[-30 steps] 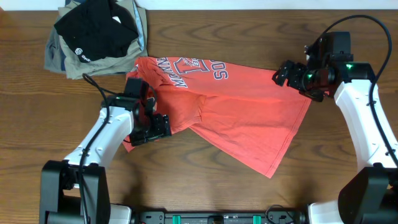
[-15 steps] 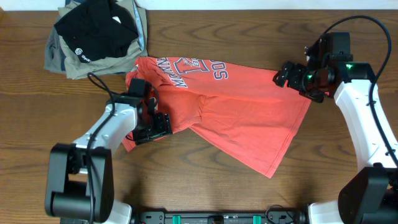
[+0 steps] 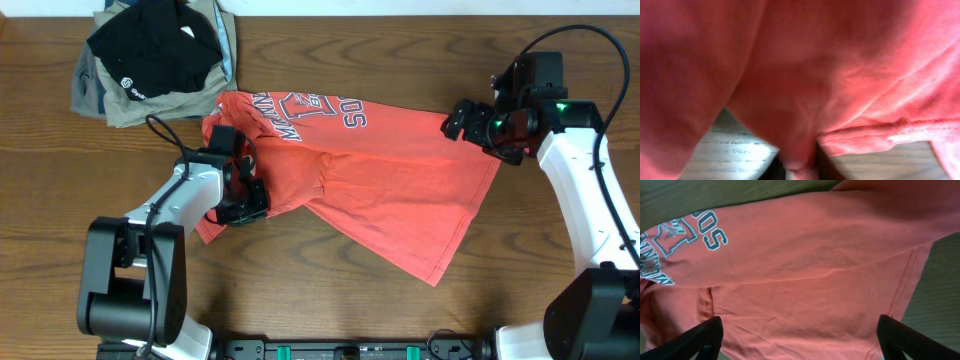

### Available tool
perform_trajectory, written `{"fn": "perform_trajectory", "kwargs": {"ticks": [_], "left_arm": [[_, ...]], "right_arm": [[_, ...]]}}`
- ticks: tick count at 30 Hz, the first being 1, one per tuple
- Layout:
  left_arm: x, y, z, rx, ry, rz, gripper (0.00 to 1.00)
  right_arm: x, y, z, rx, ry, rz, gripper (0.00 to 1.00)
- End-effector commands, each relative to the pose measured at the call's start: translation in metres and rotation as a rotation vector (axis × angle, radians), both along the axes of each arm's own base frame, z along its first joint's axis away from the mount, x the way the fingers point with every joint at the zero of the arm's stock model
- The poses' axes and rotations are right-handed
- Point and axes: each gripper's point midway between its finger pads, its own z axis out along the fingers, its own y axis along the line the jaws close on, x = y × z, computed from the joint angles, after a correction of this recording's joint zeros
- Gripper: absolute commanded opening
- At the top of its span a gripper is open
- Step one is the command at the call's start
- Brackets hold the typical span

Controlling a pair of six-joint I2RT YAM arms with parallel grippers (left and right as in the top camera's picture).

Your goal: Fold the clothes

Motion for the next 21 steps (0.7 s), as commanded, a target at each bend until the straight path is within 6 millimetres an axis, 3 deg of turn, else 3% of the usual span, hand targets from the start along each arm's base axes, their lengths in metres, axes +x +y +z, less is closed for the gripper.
{"fn": "perform_trajectory", "kwargs": {"ticks": [1,8,15,21], "left_arm": [[-0.011,0.002,-0.006,0.013,0.049,0.0,0.06],[-0.016,0.003,0.025,0.013,0.05,0.001,0.06],[-0.016,-0.009,0.091,-0.08,-0.096,0.027,0.06],[-0.025,-0.024,0.128,-0.126,-0.207,0.011,0.06]], "right_arm": [[-0.004,0.003,-0.006,-0.034,0.012,0.021,0.96],[-0.005,0.002,-0.01,-0.035,0.019,0.02,0.96],[-0.004,0.003,-0.01,-0.035,0.014,0.02,0.96],[-0.004,0.003,-0.01,-0.035,0.013,0.02,0.96]]}}
